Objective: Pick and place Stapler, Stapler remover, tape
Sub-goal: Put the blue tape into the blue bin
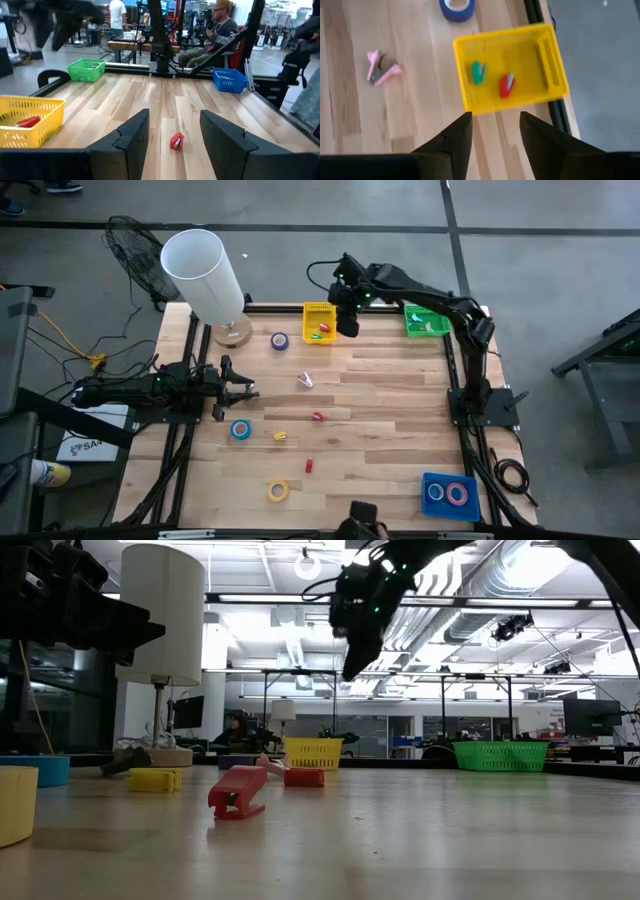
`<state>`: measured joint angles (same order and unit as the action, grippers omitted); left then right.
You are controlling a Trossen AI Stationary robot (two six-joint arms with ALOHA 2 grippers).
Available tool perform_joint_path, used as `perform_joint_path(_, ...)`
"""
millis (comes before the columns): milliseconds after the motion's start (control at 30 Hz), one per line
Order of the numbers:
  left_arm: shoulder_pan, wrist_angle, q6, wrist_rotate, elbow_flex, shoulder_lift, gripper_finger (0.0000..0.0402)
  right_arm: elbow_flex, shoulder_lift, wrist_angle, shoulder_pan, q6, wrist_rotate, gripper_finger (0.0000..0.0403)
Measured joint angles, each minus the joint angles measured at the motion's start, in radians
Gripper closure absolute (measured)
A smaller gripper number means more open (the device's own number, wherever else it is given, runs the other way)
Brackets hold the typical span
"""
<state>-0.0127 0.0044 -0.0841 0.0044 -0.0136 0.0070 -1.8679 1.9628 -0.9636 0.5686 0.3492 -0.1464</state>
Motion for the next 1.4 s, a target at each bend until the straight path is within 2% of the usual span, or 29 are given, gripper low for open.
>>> perform_joint_path(167,0.0,0.002,-0.026,-0.007,0.0,0.0,0.0227,0.0,-0.077,-0.088,-0.006,-0.011,0.036,0.0249)
perform_joint_path(367,0.0,0.009,-0.052,-0.07,0.0,0.0,0.0227,0.001,-0.138,-0.159,-0.027,-0.026,0.04,0.025)
perform_joint_path(500,0.0,0.051,-0.019,-0.185,0.0,0.013,0.0227,0.001,-0.177,-0.222,-0.049,-0.033,0.091,0.025)
perform_joint_path(600,0.0,0.056,0.005,-0.228,-0.012,0.054,0.0227,0.001,-0.208,-0.238,-0.064,-0.06,0.112,0.025)
perform_joint_path(800,0.0,0.049,-0.001,-0.251,-0.092,0.244,0.0227,0.001,-0.264,-0.238,-0.097,-0.062,0.101,0.025)
perform_joint_path(967,-0.001,0.042,-0.015,-0.312,-0.193,0.483,0.0227,0.005,-0.284,-0.204,-0.119,-0.061,0.039,0.025)
perform_joint_path(1100,-0.001,0.048,0.01,-0.314,-0.312,0.692,0.0227,0.155,-0.334,-0.036,-0.129,-0.048,-0.024,0.025)
perform_joint_path(1233,-0.041,0.007,0.032,-0.296,-0.433,0.858,0.0227,0.42,-0.449,0.189,-0.129,-0.061,-0.037,0.025)
perform_joint_path(1400,-0.151,-0.068,0.034,-0.276,-0.548,1.007,0.0227,0.742,-0.618,0.496,-0.158,-0.113,-0.048,0.025)
